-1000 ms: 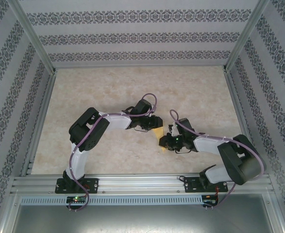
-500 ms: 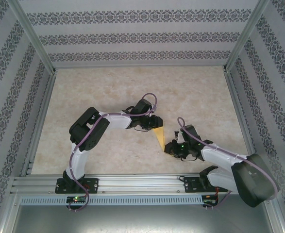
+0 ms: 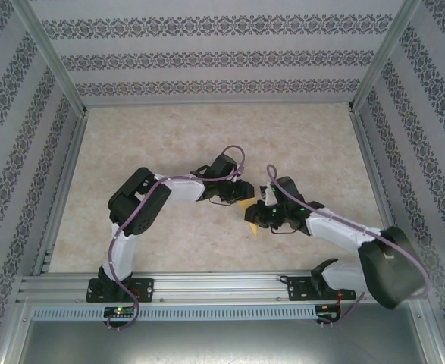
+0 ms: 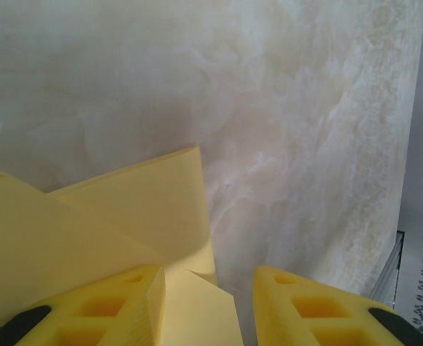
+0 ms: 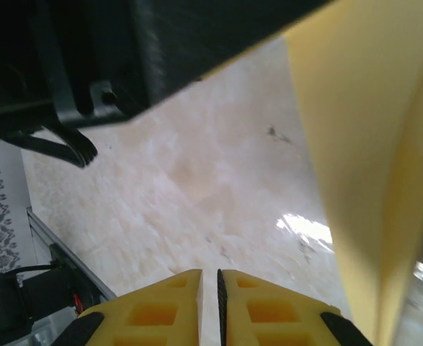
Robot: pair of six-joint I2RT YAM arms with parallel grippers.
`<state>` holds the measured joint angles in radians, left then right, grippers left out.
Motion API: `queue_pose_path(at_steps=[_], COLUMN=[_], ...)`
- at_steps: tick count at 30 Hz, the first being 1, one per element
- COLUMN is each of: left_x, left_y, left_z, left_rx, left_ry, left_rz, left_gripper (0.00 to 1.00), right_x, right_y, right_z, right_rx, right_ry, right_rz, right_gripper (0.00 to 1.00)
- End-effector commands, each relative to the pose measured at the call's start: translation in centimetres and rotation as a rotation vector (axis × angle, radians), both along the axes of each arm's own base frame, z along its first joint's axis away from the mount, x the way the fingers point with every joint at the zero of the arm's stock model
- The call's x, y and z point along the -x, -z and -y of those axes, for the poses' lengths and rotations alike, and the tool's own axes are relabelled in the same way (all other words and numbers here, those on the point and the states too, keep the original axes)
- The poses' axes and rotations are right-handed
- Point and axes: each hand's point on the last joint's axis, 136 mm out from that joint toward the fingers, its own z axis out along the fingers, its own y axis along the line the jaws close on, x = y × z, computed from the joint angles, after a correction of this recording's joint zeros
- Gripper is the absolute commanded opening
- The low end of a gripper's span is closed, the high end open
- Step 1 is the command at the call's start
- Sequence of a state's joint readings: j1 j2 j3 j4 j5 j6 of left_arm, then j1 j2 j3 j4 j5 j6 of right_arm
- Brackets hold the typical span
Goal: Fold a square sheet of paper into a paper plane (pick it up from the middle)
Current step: Fold the wing for the fifth time at the center of the table.
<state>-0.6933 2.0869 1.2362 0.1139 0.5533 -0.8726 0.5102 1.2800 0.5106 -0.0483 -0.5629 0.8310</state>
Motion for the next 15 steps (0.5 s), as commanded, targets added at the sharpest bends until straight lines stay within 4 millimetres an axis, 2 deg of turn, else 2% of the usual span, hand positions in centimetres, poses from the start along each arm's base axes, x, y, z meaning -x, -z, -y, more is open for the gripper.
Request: queue_pose_path(at_steps=[1, 5, 8, 15], left_x=[1.1, 1.1, 1.1, 1.1], left_y=[6.0, 6.1, 6.1, 6.3], left_z=[-2.9, -2.8, -2.9, -3.1], left_rx=[-0.157, -0.157, -0.162, -0.169], left_ry=[-0.04, -0.04, -0.043, -0.049], left_rz=[-0.101, -0.104, -0.104, -0.108], left_gripper=[0.39, 0.39, 0.39, 0.39], right_x=[-0.1, 1.5, 3.1, 6.1], right_y=[0.7, 4.4, 6.4, 7.9], right_z=[-1.2, 0.2, 1.5, 3.8], right_rx=[0.002, 0.058, 0.096, 0.101], right_ry=[-0.041, -0.031, -0.024, 0.037], right_rz=[-0.014, -0.106, -0.167, -0.227], right_gripper=[0.14, 0.14, 0.14, 0.15])
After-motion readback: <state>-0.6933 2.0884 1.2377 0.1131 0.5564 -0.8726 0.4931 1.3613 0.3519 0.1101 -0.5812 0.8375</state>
